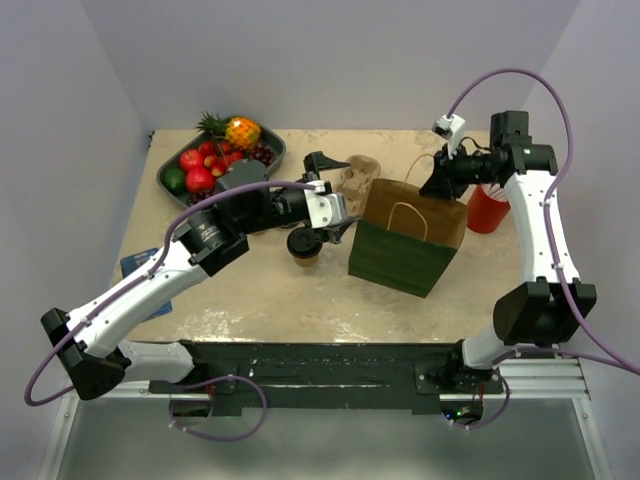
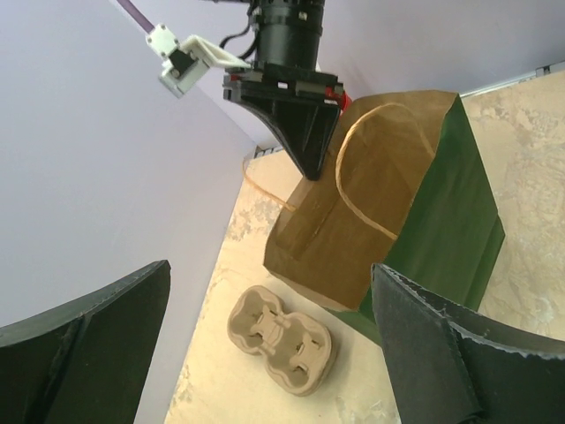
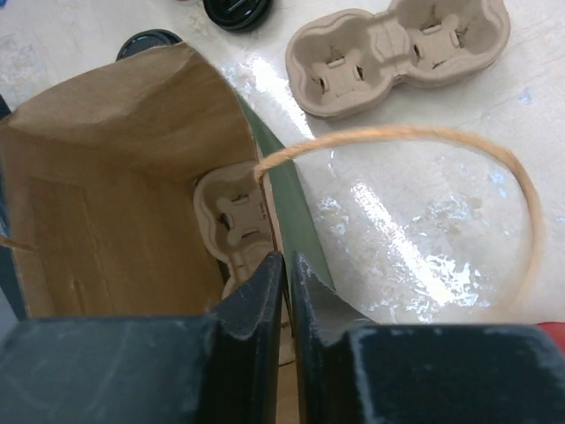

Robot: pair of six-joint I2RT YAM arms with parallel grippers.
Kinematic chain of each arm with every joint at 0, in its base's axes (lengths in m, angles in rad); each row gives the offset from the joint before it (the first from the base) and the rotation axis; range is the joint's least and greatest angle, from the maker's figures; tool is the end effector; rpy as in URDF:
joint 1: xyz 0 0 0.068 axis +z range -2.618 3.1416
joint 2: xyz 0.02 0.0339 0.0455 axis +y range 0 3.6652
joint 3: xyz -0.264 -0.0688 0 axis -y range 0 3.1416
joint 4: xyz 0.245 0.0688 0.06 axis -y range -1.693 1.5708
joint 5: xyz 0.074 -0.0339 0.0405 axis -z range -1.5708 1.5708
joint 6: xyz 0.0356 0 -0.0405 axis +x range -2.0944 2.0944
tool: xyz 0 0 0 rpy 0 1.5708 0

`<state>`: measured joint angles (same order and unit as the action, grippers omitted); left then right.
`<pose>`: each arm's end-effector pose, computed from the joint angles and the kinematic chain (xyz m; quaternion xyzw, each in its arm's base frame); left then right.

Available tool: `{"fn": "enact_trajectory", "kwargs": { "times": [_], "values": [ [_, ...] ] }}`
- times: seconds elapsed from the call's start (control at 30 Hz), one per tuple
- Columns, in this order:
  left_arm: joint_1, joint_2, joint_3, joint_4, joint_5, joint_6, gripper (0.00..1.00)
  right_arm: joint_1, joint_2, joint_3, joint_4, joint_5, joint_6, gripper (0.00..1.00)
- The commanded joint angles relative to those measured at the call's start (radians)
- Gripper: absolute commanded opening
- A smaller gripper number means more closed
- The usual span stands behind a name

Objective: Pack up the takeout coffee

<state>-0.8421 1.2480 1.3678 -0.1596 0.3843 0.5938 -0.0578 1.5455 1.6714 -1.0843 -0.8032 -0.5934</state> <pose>0.1760 -0.2172 0.4485 0.5653 0.4460 -0.2209 0.6579 0.3066 0.0079 0.3869 -0.3459 0.8152 0.2644 0.3821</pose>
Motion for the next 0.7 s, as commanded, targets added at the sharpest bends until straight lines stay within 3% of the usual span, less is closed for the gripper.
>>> {"fn": "enact_trajectory", "kwargs": {
  "times": [0.0, 0.07, 0.2, 0.67],
  "values": [
    [0.009, -0.03, -0.022, 0.057, -0.021, 0.034, 1.0, 0.003, -0.021, 0.074, -0.069, -0.019, -0.066, 0.06],
    [0.011, -0.035, -0.036, 0.064, -0.03, 0.037, 0.99, 0.01, -0.071, 0.065, -0.028, -0.005, -0.068, 0.0],
    [0.017, -0.044, -0.061, 0.083, -0.041, 0.031, 1.0, 0.05, -0.214, -0.045, 0.084, 0.073, -0.072, 0.0],
    [0.034, -0.047, -0.107, 0.137, -0.055, 0.006, 1.0, 0.263, -0.475, -0.294, 0.132, 0.248, -0.181, 0.0]
  ]
}}
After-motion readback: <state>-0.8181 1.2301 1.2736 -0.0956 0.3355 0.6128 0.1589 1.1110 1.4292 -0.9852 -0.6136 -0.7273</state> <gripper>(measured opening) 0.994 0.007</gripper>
